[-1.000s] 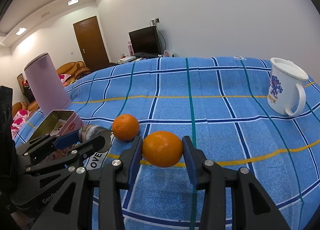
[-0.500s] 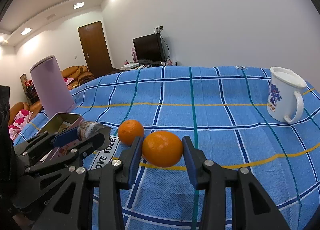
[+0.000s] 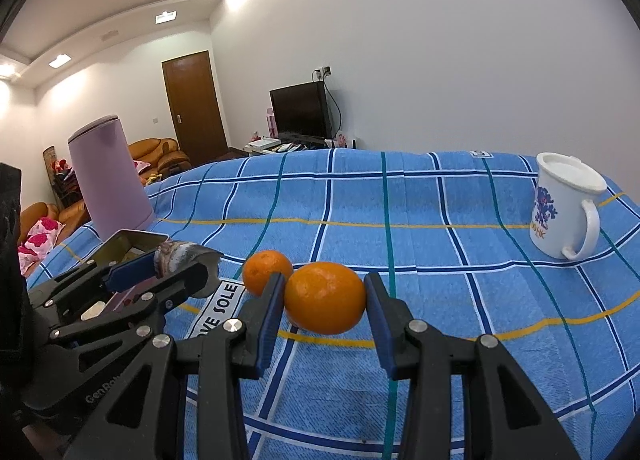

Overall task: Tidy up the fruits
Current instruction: 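Lift the striped piece and orange off the bedspread with both tools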

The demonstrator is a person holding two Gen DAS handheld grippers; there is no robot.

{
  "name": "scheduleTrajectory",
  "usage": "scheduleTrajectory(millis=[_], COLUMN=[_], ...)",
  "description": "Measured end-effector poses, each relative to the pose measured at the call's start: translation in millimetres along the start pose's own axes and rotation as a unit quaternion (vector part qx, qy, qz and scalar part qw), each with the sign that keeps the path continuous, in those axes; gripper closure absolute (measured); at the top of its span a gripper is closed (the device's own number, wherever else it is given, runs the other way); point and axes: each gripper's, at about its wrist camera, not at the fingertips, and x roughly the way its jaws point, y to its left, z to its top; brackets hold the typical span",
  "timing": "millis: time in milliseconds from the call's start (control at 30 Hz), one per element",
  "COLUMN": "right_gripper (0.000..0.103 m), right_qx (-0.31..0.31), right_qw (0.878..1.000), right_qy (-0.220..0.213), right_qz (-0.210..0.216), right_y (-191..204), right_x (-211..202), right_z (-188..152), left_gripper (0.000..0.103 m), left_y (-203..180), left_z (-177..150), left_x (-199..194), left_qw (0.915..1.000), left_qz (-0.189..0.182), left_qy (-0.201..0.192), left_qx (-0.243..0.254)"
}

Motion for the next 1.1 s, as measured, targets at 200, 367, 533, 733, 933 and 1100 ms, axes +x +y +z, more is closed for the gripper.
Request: scheduleTrajectory(millis=[200, 367, 533, 733, 933, 1100], right_gripper=[0.061, 0.061, 0.061, 0.061, 0.061, 0.061], right_qx=[-0.007, -0.011, -0.014, -0.021, -0.025, -0.029], right_qw=[1.000, 1.000, 1.000, 0.999, 0.999, 0.999], right_qy=[-0.009, -0.016, -0.021, -0.029, -0.035, -0.043], right_qz=[-0.004, -0.005, -0.005, -0.007, -0.008, -0.010], right_y=[2.3, 3.0, 4.6, 8.2, 9.6, 11.4], right_x=[-3.7, -6.1, -8.2, -13.0, -15.2, -18.1], right_z=[-1.2, -1.3, -1.1, -2.2, -1.6, -2.4], left_gripper=[0.062, 0.062, 0.062, 0.062, 0.062, 0.062], left_y=[-0.6, -0.1, -0.4, -0.4, -0.3, -0.9], left_z=[-0.3, -1.0, -1.2, -1.8, -2.3, -2.4], left_x=[-4.4, -8.2, -11.0, -14.1, -17.9, -20.9], left_qw=[0.9999, 0.9998, 0.9996, 0.9994, 0.9990, 0.9986], left_qz=[0.003, 0.004, 0.005, 0.006, 0.008, 0.009], left_qy=[-0.012, -0.021, -0.028, -0.035, -0.045, -0.053], left_qx=[0.000, 0.000, 0.001, 0.000, 0.000, 0.003])
